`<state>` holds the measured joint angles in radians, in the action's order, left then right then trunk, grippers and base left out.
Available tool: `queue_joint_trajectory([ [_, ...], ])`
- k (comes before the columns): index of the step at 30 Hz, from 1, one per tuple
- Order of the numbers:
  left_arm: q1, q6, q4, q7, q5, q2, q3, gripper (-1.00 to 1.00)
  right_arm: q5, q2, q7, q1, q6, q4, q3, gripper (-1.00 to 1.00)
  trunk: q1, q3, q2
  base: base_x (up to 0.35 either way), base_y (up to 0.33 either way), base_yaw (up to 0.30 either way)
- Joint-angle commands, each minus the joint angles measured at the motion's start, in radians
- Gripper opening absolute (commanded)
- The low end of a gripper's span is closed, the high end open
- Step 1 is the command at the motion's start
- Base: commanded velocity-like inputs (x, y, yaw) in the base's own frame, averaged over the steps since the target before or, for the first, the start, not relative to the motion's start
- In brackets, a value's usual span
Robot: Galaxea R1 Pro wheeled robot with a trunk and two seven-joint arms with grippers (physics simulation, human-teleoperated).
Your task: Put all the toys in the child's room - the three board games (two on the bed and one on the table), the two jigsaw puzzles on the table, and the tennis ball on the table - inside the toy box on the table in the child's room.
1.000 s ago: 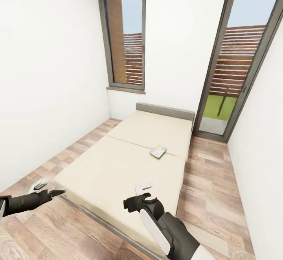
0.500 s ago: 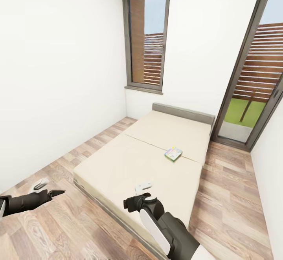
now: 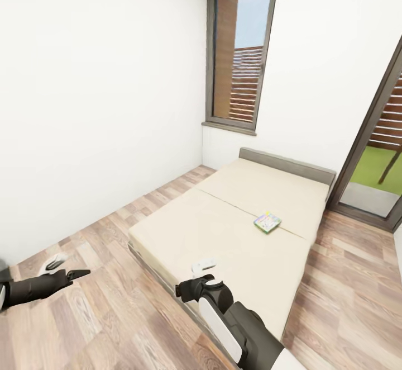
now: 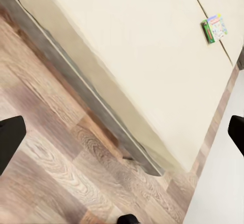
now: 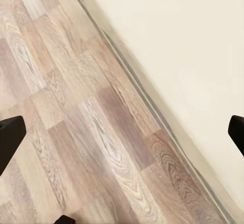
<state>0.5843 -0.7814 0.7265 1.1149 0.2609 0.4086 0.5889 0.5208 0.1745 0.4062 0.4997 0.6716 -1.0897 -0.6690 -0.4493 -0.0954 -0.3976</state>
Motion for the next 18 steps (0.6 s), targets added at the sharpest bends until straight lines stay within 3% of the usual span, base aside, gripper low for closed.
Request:
queue_joint_trajectory([
  [1,0.002,-0.007,0.001,0.009,0.011,-0.001,0.005,1.0,0.01,0.0,0.01,0.001,0.002,-0.001,-0.001,1.0,-0.001,-0.002,-0.002,-0.006,-0.004,0.293],
  [18,0.002,-0.007,0.001,0.01,0.01,-0.002,0.006,1.0,0.01,0.0,0.01,0.001,0.002,-0.001,-0.001,1.0,-0.001,-0.002,-0.002,-0.001,-0.001,0.293],
])
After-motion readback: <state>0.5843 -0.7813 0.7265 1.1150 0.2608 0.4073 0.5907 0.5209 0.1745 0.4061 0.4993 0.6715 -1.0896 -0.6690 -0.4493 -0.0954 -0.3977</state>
